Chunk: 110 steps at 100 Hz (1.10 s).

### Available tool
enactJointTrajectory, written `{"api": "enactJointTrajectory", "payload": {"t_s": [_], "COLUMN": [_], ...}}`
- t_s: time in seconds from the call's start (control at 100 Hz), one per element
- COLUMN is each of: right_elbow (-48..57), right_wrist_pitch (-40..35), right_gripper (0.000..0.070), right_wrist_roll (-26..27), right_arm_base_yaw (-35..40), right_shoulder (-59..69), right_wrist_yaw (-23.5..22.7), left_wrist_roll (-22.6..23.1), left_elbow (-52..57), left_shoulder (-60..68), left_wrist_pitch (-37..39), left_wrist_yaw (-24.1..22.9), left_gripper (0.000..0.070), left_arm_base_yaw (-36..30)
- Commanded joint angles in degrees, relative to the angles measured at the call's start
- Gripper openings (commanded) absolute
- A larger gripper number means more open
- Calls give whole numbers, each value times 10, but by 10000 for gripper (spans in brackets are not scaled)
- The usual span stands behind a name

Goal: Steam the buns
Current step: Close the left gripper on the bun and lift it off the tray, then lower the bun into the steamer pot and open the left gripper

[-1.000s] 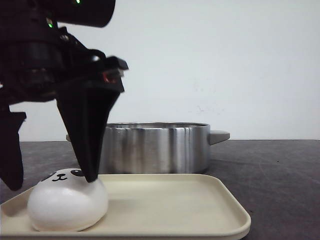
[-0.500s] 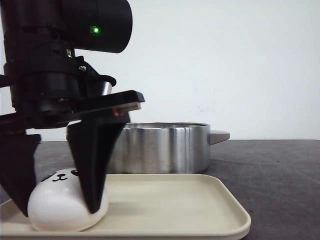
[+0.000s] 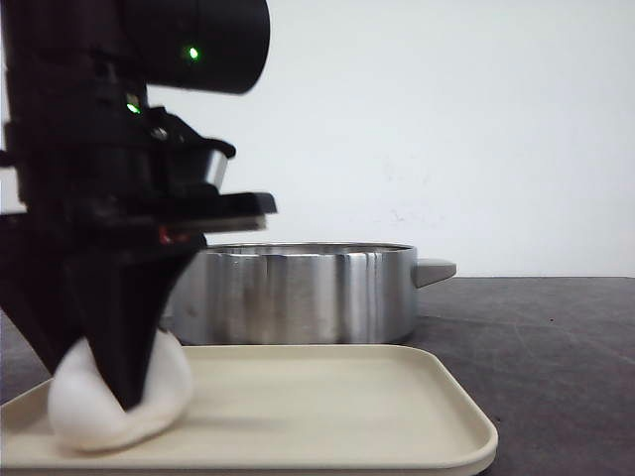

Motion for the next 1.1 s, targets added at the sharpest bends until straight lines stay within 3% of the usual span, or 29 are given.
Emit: {"api": "enactJointTrajectory", "payload": {"t_s": [0.0,0.19,0.48,0.71,1.09], "right_elbow": [10,10,10,10,10], "right_wrist_pitch": [1,5,13,27,39], "right_gripper": [16,16,16,16,16], "right_wrist_roll": [-2,-2,5,18,28], "right_arm_base_yaw": [6,15,37,51,70], "right_shoulder": [4,3,3,3,3], "right_wrist_yaw": [-2,-1,6,34,55], "left_wrist_roll": [29,34,108,124,125], "left_elbow": [33,118,242,252,252], "left_shoulder": [-31,-82,-33,46,162], "left_wrist_pitch": [8,46,48,59,125], "left_wrist_yaw": [-7,-19,-19,0,28], "left_gripper": [0,0,0,0,0], "left_arm_base_yaw": [-11,2,91,151,167]}}
